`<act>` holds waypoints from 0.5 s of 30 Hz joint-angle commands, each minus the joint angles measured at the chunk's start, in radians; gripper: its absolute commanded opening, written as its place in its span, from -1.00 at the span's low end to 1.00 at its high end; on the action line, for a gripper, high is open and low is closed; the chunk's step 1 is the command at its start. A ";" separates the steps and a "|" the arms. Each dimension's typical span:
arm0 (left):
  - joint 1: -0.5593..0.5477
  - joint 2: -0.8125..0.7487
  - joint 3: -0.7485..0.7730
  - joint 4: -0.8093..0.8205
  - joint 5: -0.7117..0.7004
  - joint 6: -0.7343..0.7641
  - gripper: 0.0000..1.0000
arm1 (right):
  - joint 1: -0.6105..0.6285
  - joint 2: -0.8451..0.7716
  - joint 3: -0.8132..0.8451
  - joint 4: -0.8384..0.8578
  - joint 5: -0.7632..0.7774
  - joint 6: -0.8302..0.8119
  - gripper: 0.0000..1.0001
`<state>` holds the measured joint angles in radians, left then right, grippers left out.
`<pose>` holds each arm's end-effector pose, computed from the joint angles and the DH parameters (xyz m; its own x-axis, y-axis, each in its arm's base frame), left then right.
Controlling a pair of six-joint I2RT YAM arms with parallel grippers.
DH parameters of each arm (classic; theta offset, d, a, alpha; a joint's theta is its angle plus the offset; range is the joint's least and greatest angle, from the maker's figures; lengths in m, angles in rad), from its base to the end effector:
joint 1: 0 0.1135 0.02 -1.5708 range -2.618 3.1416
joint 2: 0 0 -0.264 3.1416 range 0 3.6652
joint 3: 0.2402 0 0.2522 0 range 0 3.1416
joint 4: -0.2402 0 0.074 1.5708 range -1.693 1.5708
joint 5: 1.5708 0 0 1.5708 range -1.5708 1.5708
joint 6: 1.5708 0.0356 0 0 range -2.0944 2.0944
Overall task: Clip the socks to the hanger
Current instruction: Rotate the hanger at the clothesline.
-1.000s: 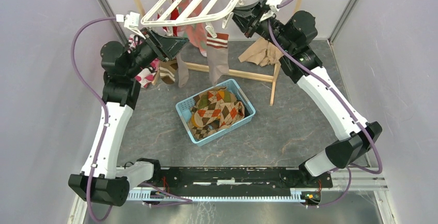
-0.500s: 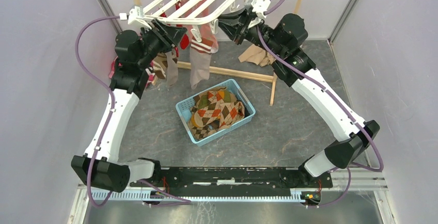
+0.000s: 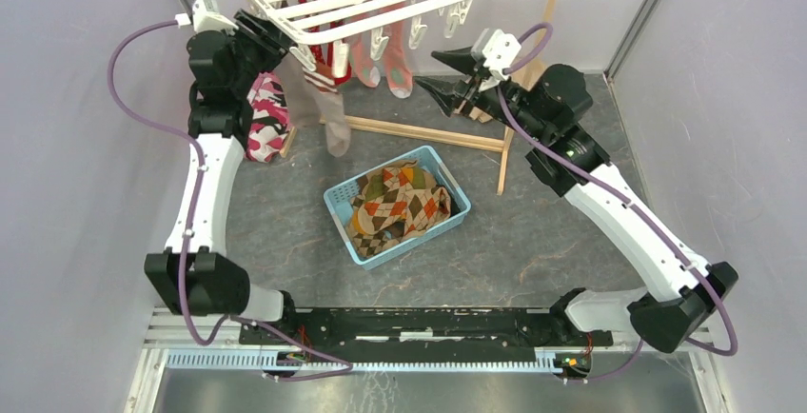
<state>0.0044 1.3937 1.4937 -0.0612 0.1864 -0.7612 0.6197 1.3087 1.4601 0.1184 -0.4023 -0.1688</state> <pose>0.3202 -0.0052 0.4618 -0.0967 -0.6783 -0.7284 0.1577 0.7122 -0.6841 0.2260 0.1784 0.4932 0.3553 0.0636 -0.9326 -0.7932 0.5484 -0.2648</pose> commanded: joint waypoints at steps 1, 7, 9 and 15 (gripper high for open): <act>0.072 0.084 0.097 0.088 0.087 -0.076 0.07 | -0.049 -0.068 -0.058 0.035 0.100 0.023 0.19; 0.110 0.214 0.231 0.099 0.183 -0.099 0.05 | -0.166 -0.110 -0.137 0.093 0.070 0.144 0.39; 0.117 0.253 0.265 0.103 0.204 -0.113 0.05 | -0.174 -0.115 -0.143 0.090 0.080 0.150 0.47; 0.137 0.360 0.357 0.126 0.255 -0.155 0.04 | -0.201 -0.078 -0.108 0.090 0.135 0.180 0.85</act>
<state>0.1276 1.7073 1.7657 -0.0036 0.3729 -0.8551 0.4358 1.2190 1.3140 0.1684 -0.3099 -0.0372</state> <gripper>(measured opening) 0.523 0.911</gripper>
